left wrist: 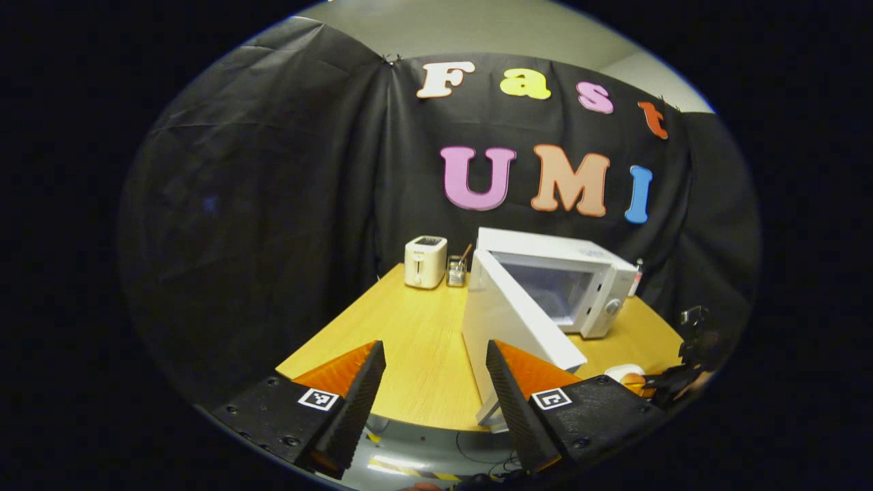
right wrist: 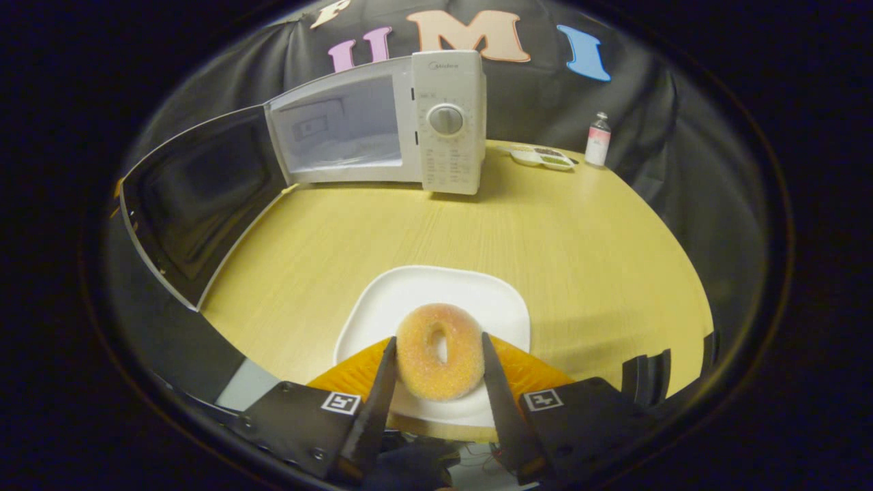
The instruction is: Open the microwave oven with the left hand, put the food in, and close the microwave oven.
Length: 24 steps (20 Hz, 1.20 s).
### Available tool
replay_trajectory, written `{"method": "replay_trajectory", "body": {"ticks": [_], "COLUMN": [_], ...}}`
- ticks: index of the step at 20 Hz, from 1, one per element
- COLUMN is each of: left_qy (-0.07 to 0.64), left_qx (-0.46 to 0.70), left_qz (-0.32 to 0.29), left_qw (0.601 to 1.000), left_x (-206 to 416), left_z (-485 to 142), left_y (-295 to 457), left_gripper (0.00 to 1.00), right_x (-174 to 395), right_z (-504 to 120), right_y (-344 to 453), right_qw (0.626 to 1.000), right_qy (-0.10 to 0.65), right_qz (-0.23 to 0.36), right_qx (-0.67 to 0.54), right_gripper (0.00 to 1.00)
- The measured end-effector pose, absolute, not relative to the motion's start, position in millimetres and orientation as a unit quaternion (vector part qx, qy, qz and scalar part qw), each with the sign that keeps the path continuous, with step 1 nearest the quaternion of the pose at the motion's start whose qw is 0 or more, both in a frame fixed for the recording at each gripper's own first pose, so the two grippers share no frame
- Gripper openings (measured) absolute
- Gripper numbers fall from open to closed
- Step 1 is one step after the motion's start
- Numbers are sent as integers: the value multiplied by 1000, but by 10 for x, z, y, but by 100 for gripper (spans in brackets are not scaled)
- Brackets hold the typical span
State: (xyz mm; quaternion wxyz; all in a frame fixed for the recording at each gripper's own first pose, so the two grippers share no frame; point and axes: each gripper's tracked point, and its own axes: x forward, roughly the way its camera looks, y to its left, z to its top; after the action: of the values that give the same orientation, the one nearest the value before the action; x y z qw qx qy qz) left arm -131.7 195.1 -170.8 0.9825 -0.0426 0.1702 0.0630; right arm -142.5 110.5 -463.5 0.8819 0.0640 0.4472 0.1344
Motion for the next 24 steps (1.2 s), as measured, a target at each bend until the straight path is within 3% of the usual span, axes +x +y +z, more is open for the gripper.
{"method": "replay_trajectory", "body": {"ticks": [5, 7, 8, 12, 18, 19, 21, 22, 24], "left_qy": [59, 23, 14, 11, 38, 43, 53, 59, 72], "left_qx": [55, 77, 73, 27, 40, 39, 33, 30, 28], "left_qz": [89, 103, 113, 125, 119, 121, 128, 132, 135], "left_qw": [993, 991, 991, 992, 991, 991, 990, 989, 988], "left_x": [-1139, -1066, -1063, -971, -1045, -1078, -1138, -1164, -1215], "left_z": [-886, -639, -583, -650, -748, -767, -796, -828, -861], "left_y": [2035, 2051, 2054, 2023, 1975, 1977, 2014, 2019, 2018], "left_gripper": [86, 91, 100, 96, 99, 96, 96, 96, 100], "right_x": [-1371, -1280, -1220, -973, -447, -333, -64, 71, 314], "right_z": [-4523, -4408, -4343, -4078, -3642, -3569, -3476, -3435, -3370], "right_y": [1197, 1298, 1372, 1781, 2540, 2637, 2827, 2936, 3133], "right_qw": [875, 877, 877, 868, 817, 806, 783, 772, 757], "right_qy": [454, 443, 438, 422, 408, 402, 390, 383, 365], "right_qz": [132, 138, 141, 143, 132, 125, 108, 102, 89], "right_qx": [108, 125, 137, 219, 384, 416, 473, 496, 534], "right_gripper": [65, 65, 65, 65, 65, 71, 71, 65, 71]}}
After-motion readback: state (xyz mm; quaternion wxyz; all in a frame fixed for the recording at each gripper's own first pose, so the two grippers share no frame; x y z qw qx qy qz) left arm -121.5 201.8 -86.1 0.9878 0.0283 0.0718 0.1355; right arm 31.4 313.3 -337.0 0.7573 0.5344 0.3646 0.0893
